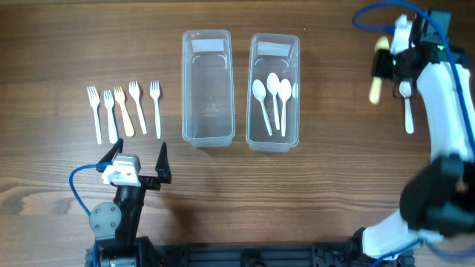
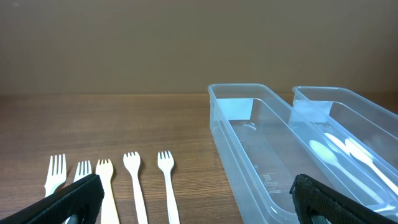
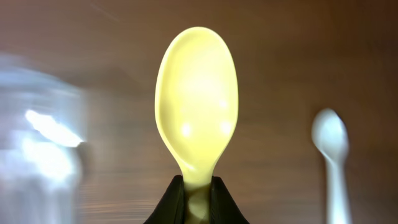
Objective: Pack container
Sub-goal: 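Place the yellow spoon into the right container and release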
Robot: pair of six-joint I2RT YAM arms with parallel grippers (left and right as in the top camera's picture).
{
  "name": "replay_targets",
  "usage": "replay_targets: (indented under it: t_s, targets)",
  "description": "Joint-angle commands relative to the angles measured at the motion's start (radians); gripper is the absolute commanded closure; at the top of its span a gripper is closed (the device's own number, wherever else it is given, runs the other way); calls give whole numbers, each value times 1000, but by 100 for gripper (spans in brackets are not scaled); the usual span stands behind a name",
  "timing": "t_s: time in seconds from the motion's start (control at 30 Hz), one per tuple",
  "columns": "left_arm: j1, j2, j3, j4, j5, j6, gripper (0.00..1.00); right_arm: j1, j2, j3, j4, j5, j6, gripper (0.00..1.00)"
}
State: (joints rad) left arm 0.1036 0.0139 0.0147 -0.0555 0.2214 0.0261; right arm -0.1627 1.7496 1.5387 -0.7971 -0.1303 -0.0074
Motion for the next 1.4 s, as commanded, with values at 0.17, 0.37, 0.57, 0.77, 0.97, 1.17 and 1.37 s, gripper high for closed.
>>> replay_targets:
  t_s: [0.17, 0.37, 0.57, 0.77, 0.97, 1.17, 1.37]
  targets:
    - [-6, -7, -9, 1, -3, 23, 0, 335, -105, 19, 65, -25, 212, 96]
    - [-6, -7, -9, 1, -3, 23, 0, 470, -14, 19, 79, 86, 259, 96]
    - [-6, -7, -9, 1, -3, 23, 0, 518, 122, 19, 92, 86, 278, 96]
    - [-6, -7, -9, 1, -3, 23, 0, 523, 200, 19, 104, 81, 269, 96]
    - [-6, -7, -9, 1, -3, 23, 0, 523, 197, 19, 103, 65, 259, 54]
    - [-6, -7, -9, 1, -3, 23, 0, 511, 133, 62, 76, 30, 223, 44]
    - [-6, -7, -9, 1, -3, 23, 0, 346, -50, 201, -121, 106, 207, 59]
